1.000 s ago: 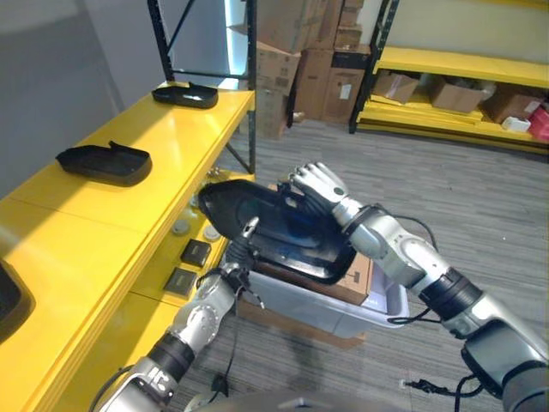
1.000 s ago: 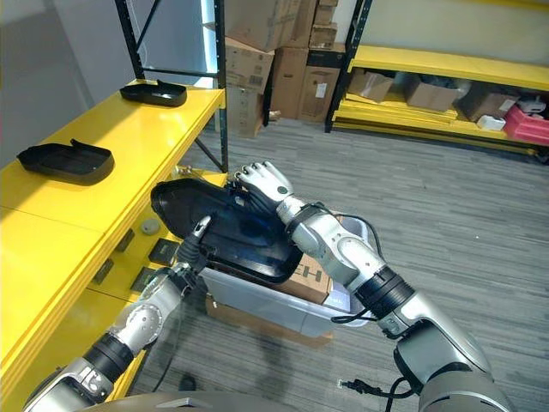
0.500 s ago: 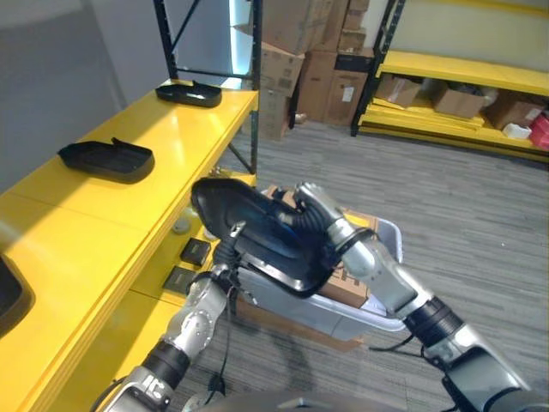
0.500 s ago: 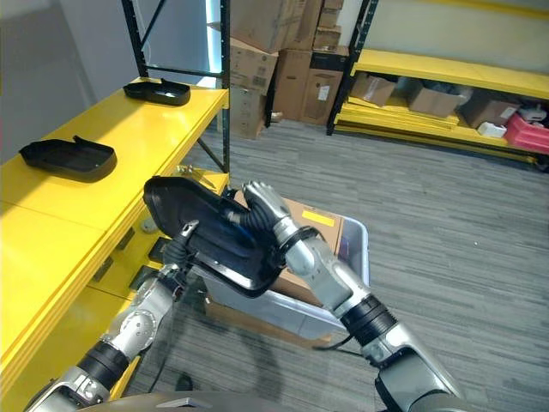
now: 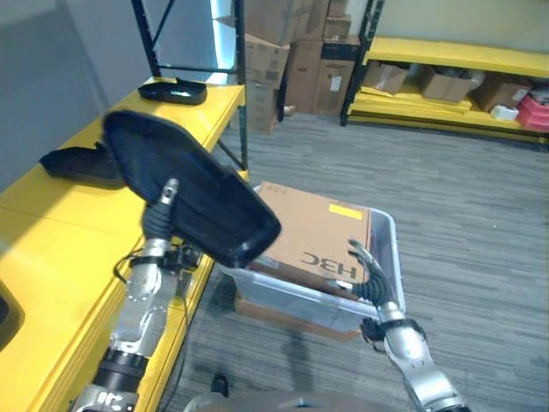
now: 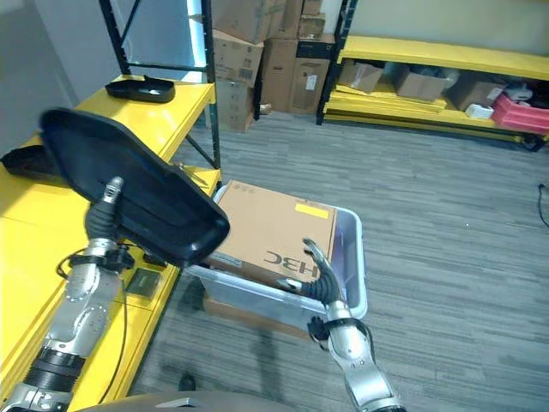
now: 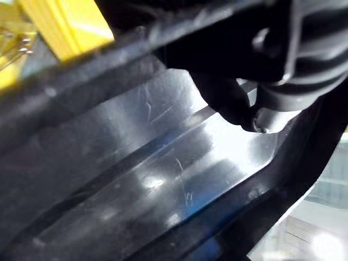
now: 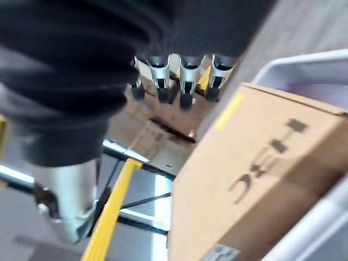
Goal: Move parts from the plastic box to the shelf.
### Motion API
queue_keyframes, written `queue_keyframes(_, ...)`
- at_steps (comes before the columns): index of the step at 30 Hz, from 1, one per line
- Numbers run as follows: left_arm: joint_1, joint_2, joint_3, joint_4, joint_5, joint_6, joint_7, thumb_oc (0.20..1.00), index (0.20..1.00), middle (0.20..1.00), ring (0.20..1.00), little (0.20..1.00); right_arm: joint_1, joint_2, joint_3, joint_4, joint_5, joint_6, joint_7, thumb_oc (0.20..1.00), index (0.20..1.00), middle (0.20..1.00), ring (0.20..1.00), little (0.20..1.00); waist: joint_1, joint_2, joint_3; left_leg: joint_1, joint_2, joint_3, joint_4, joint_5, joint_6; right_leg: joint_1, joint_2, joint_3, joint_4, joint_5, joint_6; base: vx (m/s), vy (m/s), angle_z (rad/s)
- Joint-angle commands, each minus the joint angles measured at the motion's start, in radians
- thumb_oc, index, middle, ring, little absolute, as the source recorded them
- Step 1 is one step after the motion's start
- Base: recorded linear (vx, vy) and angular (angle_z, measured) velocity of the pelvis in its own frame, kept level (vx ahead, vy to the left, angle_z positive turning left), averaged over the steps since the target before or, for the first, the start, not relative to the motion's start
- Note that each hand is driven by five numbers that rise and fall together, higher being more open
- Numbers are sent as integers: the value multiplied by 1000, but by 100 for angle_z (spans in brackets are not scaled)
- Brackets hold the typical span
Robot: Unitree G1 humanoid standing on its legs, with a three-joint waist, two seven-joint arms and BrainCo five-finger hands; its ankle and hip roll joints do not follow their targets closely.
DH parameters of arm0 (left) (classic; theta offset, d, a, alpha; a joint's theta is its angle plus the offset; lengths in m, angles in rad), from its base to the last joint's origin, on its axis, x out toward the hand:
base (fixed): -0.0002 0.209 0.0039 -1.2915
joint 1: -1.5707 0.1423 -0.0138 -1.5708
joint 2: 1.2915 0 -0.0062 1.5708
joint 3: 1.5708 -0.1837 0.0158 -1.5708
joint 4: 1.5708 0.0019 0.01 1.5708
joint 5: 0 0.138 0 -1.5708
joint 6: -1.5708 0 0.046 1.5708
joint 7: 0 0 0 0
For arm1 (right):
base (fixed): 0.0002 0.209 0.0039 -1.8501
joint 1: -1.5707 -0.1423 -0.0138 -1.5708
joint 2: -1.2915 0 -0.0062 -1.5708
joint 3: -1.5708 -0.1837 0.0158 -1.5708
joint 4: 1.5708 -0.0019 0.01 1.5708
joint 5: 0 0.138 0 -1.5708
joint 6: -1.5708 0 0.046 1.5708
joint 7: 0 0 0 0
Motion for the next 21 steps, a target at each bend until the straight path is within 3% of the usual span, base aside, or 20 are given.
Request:
queue_keyframes(1, -14, 18, 99, -121, 74, -151, -25, 200, 200, 200, 200, 200, -36, 49, -15, 59, 86, -41, -14, 1000, 1000, 1000, 1000, 1000, 17, 8, 12, 53, 38, -30, -6, -78, -20, -94, 10, 50, 36, 41, -20, -57, -155, -45)
queue_keyframes(3, 54, -30, 157, -199, -48, -187, -86, 200, 200, 200, 200, 200, -20, 78, 1, 231, 107, -17, 11, 1000, 1000, 1000, 1000, 1000, 40, 15, 42, 24, 58, -49, -6, -52, -35, -106, 32, 40, 33, 40, -35, -64, -180, -37)
queue_keyframes(4, 55, -30, 159, -200, -50, -186, -88, 200, 200, 200, 200, 200, -22, 78, 3, 235, 108, -19, 11, 1000, 1000, 1000, 1000, 1000, 37, 15, 42, 23, 58, -51, -6, -52, -36, -106, 32, 38, 32, 40, -36, -159, -191, 16)
queue_keyframes(6, 78, -26, 184, -263, -83, -206, -117, 200, 200, 200, 200, 200, -74, 108, 6, 383, 207, -12, 13, 1000, 1000, 1000, 1000, 1000, 75, 29, 114, -58, 67, -103, 3, 0, -61, -146, 47, 3, 22, 48, -48, -293, -204, 35)
queue_keyframes(8, 75, -35, 215, -294, -83, -220, -104, 200, 200, 200, 200, 200, -112, 134, 17, 496, 314, -5, 32, 1000, 1000, 1000, 1000, 1000, 108, 39, 145, -118, 75, -134, 2, 40, -95, -176, 54, -37, 12, 50, -57, -208, -181, 54)
queue_keyframes(10, 62, -46, 217, -300, -59, -225, -109, 200, 200, 200, 200, 200, -149, 137, 49, 615, 346, 25, 92, 1000, 1000, 1000, 1000, 1000, 161, 42, 169, -170, 73, -157, 17, 77, -118, -171, 37, -106, 1, 47, -60, -93, -170, 74)
queue_keyframes(11, 51, -42, 211, -301, -46, -224, -114, 200, 200, 200, 200, 200, -174, 123, 70, 682, 304, 38, 112, 1000, 1000, 1000, 1000, 1000, 179, 43, 174, -196, 69, -119, 37, 81, -110, -164, 22, -155, 1, 45, -60, -104, -147, 80)
queue_keyframes(12, 37, -33, 202, -297, -27, -221, -118, 200, 200, 200, 200, 200, -203, 110, 102, 733, 255, 52, 134, 1000, 1000, 1000, 1000, 1000, 191, 41, 174, -211, 68, -71, 55, 77, -99, -158, 10, -202, 1, 45, -58, -40, -206, 137)
queue_keyframes(14, 14, 3, 196, -291, 25, -213, -141, 200, 200, 200, 200, 200, -235, 102, 143, 813, 174, 74, 154, 1000, 1000, 1000, 1000, 1000, 196, 35, 156, -209, 80, 81, 117, 19, -85, -134, -3, -282, 1, 20, -52, -16, -191, 169)
queue_keyframes(15, 13, 5, 197, -291, 26, -212, -141, 200, 200, 200, 200, 200, -239, 104, 143, 818, 173, 72, 154, 1000, 1000, 1000, 1000, 1000, 195, 33, 157, -213, 80, 81, 125, 12, -85, -134, -4, -282, 1, 19, -51, -51, -93, 107)
queue_keyframes(16, -2, 27, 206, -293, 40, -213, -144, 200, 200, 200, 200, 200, -242, 120, 116, 880, 183, 87, 143, 1000, 1000, 1000, 1000, 1000, 204, 31, 140, -206, 68, 124, 155, -28, -72, -125, -9, -321, 1, 15, -52, -11, -47, 144)
queue_keyframes(18, 0, 39, 223, -286, 62, -214, -139, 200, 200, 200, 200, 200, -251, 148, 73, 972, 202, 102, 134, 1000, 1000, 1000, 1000, 1000, 216, 24, 116, -186, 27, 130, 184, -94, -47, -108, -13, -353, 1, 11, -57, 50, -11, 167)
queue_keyframes(21, -22, 60, 223, -293, 113, -214, -115, 200, 200, 200, 200, 200, -265, 176, 53, 1052, 203, 113, 131, 1000, 1000, 1000, 1000, 1000, 230, 18, 95, -184, -10, 110, 175, -111, -30, -90, -6, -376, 2, 4, -57, 69, 41, 106)
